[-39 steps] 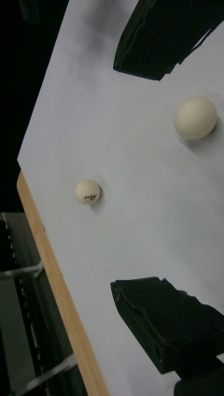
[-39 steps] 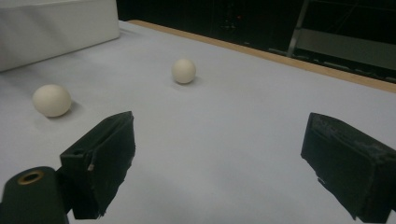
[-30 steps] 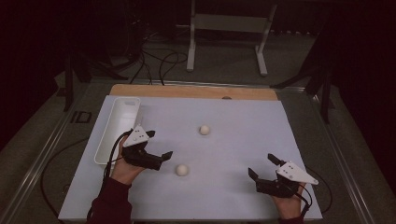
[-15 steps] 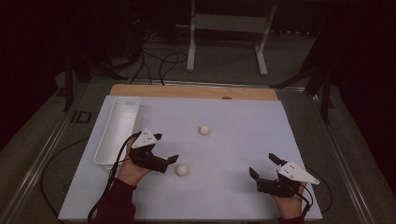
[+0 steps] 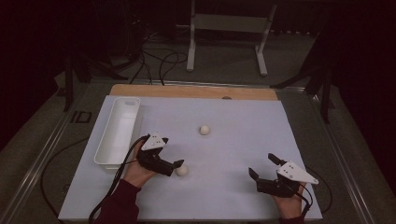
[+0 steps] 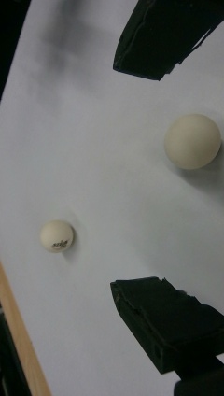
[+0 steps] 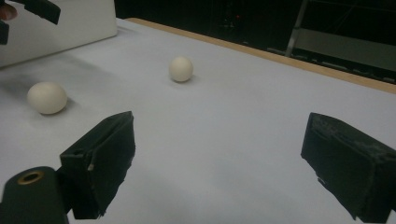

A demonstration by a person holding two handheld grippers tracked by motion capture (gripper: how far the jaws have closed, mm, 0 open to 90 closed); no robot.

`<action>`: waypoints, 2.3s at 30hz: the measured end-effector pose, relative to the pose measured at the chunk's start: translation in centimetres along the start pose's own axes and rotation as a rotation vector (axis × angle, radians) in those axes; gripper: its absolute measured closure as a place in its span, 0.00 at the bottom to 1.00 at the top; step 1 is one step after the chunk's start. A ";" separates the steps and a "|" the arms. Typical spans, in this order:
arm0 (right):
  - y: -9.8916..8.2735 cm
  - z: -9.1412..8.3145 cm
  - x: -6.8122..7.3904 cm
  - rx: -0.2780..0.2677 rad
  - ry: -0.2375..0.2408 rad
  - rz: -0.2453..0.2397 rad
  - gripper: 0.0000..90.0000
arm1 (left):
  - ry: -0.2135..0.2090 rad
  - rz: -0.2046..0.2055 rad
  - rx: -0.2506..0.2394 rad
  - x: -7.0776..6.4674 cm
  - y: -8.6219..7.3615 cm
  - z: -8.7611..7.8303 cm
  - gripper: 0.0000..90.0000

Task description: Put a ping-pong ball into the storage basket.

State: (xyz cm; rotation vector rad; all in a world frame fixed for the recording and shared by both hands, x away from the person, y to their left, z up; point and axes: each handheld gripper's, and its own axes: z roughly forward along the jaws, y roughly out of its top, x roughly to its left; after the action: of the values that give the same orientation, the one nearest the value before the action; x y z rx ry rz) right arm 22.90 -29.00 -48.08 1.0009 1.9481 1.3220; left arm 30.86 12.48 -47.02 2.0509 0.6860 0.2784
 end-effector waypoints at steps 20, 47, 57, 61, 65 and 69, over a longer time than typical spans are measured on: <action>-0.2 0.1 -0.1 0.009 0.002 -0.005 0.11 | -0.048 0.027 0.127 -1.0 -1.2 2.7 0.00; -0.2 0.0 -0.2 0.004 -0.004 -0.003 0.11 | -0.074 0.091 0.289 -1.9 -2.3 4.6 0.37; -0.1 0.0 -0.2 0.002 -0.004 -0.006 0.11 | -0.074 0.098 0.286 -1.8 -2.2 4.4 0.57; -0.2 0.0 -0.2 0.004 -0.004 -0.007 0.11 | -0.060 0.090 0.265 -1.6 -2.0 4.0 0.57; -0.2 0.0 -0.2 0.005 -0.004 -0.010 0.11 | -0.053 0.088 0.250 -1.6 -1.9 3.7 0.57; -0.2 0.1 -0.1 0.006 -0.002 -0.011 0.11 | -0.055 0.077 0.227 -1.4 -1.6 3.3 0.57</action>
State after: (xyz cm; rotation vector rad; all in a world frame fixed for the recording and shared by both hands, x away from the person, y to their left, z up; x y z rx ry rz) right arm 22.97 -29.13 -48.25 0.9931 1.9539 1.3095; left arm 30.56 9.99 -50.08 2.2965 0.6287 0.1944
